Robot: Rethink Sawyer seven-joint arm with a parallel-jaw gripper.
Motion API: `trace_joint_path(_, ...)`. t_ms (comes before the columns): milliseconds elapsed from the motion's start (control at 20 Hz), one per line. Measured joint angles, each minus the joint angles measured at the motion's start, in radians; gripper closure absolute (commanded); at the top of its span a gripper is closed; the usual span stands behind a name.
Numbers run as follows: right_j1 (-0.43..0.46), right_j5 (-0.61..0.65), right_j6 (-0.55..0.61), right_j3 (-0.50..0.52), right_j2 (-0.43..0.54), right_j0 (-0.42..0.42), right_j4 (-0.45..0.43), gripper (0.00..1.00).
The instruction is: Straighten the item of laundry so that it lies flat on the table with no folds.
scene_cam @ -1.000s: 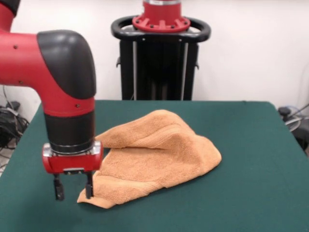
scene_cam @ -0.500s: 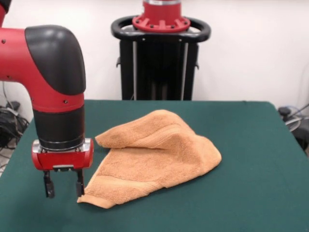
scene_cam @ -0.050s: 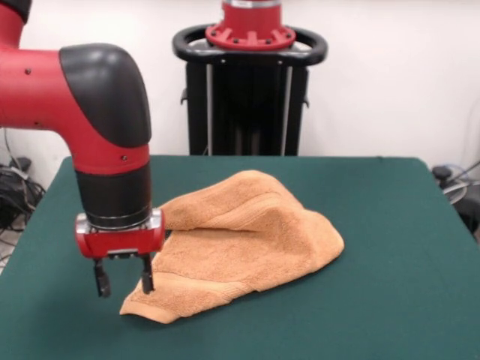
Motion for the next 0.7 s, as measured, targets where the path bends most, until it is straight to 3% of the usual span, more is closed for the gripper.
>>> trace_joint_path(700, 0.040, -0.050, 0.000, 0.039, 0.000, 0.000, -0.045, 0.00)
